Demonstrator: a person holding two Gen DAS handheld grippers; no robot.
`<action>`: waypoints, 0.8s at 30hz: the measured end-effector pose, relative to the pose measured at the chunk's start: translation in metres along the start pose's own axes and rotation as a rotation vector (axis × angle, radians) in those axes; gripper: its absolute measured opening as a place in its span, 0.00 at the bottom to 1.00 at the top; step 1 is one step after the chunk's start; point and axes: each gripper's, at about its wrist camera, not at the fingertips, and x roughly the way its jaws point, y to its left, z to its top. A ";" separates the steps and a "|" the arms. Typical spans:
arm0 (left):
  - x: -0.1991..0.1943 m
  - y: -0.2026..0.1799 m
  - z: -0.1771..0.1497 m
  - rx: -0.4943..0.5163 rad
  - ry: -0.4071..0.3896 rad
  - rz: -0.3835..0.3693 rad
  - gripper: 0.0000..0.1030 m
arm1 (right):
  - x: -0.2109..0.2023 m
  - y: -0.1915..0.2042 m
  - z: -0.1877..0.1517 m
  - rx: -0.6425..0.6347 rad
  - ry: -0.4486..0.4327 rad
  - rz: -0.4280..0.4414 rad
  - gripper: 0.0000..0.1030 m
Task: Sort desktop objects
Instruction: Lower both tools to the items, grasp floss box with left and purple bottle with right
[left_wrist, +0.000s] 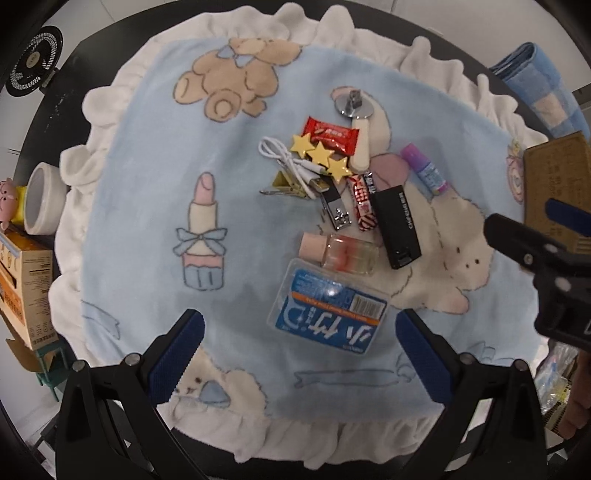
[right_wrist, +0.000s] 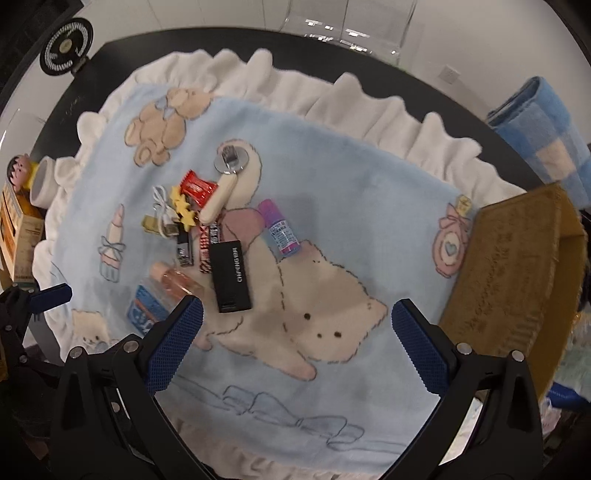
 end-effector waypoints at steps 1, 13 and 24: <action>0.006 -0.001 0.001 0.000 0.004 0.001 1.00 | 0.007 -0.001 0.003 -0.016 0.007 0.000 1.00; 0.048 -0.015 -0.010 0.029 0.061 -0.032 1.00 | 0.060 0.002 0.026 -0.163 0.048 0.012 1.00; 0.060 -0.009 -0.002 0.011 0.081 -0.036 0.99 | 0.077 0.022 0.034 -0.226 0.071 0.027 0.83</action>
